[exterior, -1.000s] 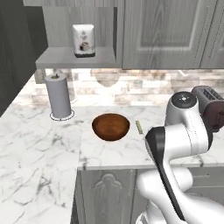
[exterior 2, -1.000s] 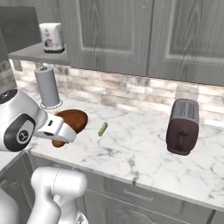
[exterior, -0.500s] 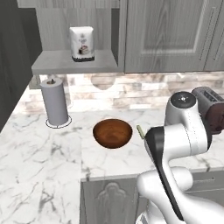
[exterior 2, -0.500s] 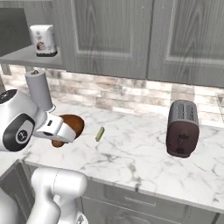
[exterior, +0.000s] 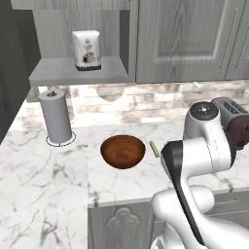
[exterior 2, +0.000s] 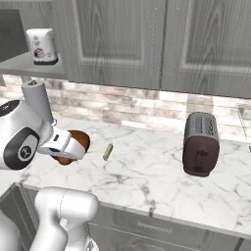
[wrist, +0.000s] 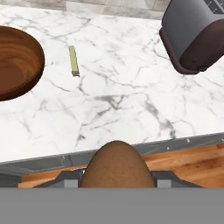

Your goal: Pick the egg and butter from the fridge and place them by the bowl for mixing.

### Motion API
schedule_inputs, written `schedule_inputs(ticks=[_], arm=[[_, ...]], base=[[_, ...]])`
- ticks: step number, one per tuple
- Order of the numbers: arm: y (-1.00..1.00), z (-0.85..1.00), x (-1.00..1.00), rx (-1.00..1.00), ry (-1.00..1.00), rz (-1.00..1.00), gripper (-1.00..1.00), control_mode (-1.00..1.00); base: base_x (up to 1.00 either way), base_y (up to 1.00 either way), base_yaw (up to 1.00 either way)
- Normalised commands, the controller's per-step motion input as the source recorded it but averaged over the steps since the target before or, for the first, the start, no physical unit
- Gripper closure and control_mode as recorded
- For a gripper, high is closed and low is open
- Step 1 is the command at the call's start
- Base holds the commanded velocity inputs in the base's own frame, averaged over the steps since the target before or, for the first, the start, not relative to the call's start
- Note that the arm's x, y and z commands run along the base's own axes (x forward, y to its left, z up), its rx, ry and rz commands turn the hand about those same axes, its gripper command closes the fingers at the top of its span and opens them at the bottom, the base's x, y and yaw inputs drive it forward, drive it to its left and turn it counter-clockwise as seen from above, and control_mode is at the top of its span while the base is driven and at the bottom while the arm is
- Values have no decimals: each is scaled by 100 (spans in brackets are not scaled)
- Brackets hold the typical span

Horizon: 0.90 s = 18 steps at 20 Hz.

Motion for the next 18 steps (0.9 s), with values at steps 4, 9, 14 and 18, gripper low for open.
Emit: schedule_inputs(ticks=[4,9,14,18], arm=[[0,0,0,0,0,0,100,100],[-5,0,15,9,0,5,100,-100],[-1,-2,41,24,1,3,100,-100],[-3,-10,53,25,3,6,100,-100]], base=[[0,0,0],[0,0,0],[0,0,0],[0,0,0]])
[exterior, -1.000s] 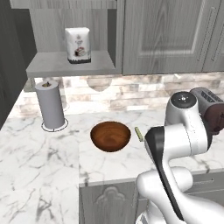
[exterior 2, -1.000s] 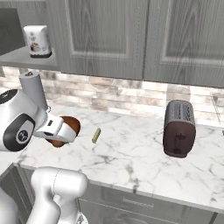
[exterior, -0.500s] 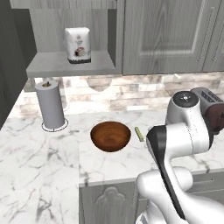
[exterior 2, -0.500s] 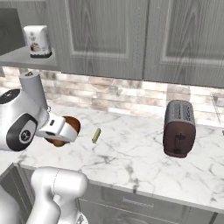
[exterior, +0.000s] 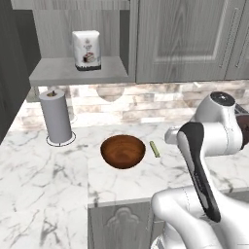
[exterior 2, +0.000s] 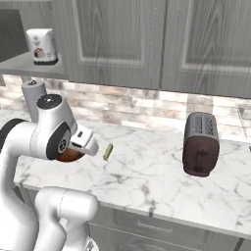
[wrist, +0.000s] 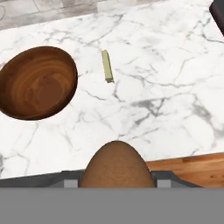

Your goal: Pick the egg and butter from the fridge and place them by the bowl for mixing.

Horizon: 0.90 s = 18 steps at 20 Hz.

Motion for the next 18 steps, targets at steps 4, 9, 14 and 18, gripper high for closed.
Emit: schedule_inputs(ticks=[4,9,14,18], arm=[[-14,-22,38,7,0,1,100,-100],[-2,-40,32,0,-2,-2,100,-100],[11,-52,34,0,0,-7,100,-100],[14,-47,34,3,-1,-9,100,-100]], base=[[0,0,0],[0,0,0],[0,0,0],[0,0,0]])
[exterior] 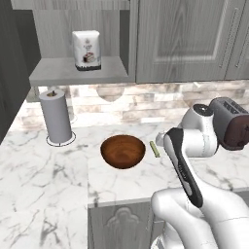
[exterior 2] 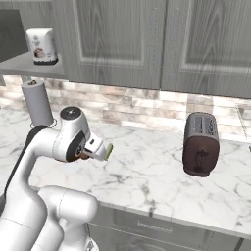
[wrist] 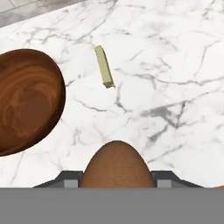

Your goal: Pick the egg and butter from the fridge and place them by the bowl for mixing.

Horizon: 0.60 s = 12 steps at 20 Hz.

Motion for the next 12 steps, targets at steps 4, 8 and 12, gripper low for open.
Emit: schedule_inputs(ticks=[4,8,12], arm=[[16,-45,20,12,-1,-4,100,-100],[5,-43,5,9,0,0,100,-100],[9,-38,17,0,1,0,100,-100]], base=[[0,0,0],[0,0,0],[0,0,0]])
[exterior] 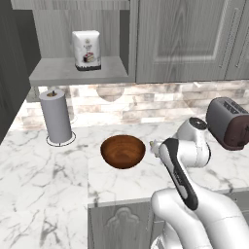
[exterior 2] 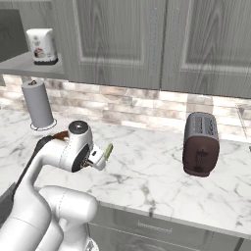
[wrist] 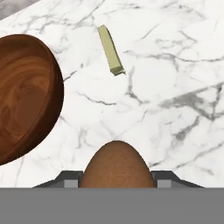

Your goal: Pick the egg and butter from the fridge and place them by the bowl for mixing.

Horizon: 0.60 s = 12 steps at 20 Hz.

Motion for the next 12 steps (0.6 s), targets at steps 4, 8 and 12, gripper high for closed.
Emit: schedule_inputs(ticks=[4,8,12], arm=[[3,-35,27,0,1,0,100,-100],[7,-33,27,0,0,-1,100,-100],[2,-28,24,3,1,0,100,-100]], base=[[0,0,0],[0,0,0],[0,0,0]])
